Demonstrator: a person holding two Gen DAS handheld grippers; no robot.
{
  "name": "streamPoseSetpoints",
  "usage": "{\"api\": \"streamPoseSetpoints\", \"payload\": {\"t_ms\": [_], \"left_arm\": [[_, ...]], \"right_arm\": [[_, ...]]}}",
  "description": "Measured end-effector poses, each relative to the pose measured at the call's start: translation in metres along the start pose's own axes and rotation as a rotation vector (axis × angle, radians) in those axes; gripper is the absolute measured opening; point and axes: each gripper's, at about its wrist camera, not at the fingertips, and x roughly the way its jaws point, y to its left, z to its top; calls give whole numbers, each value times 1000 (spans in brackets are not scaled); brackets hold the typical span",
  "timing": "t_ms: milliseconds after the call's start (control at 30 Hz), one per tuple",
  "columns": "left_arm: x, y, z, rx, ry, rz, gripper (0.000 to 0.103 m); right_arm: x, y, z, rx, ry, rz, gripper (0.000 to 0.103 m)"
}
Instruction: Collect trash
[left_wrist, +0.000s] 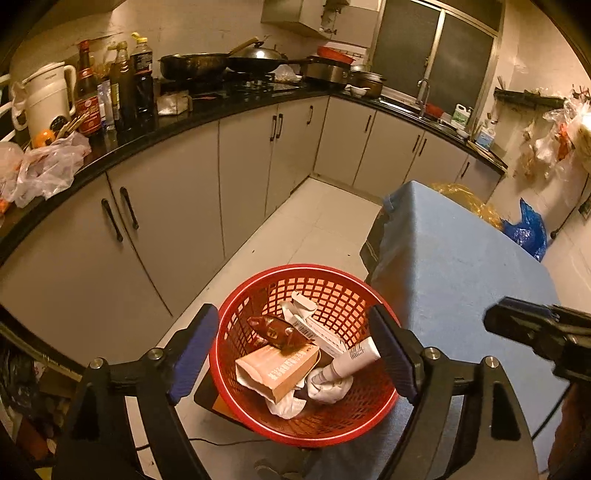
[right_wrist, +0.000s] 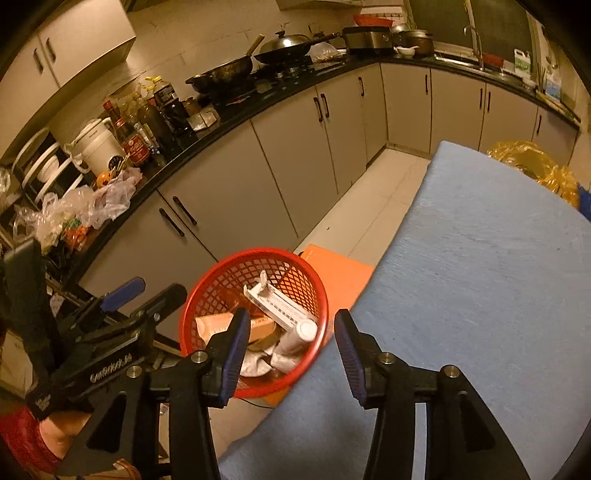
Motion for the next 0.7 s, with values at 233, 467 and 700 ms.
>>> {"api": "streamPoseSetpoints", "payload": {"t_ms": [233, 467, 700], "left_arm": [[-28, -5, -16, -35, -24, 75, 86], [-67, -22, -35, -58, -52, 140, 89], [-99, -47, -51, -42, -74, 172, 90]], "right_arm": [[-27, 5, -27, -83, -9, 12, 57], [-64, -7, -56, -116, -21, 37, 63], [-94, -24, -81, -113, -40, 65, 66]]}}
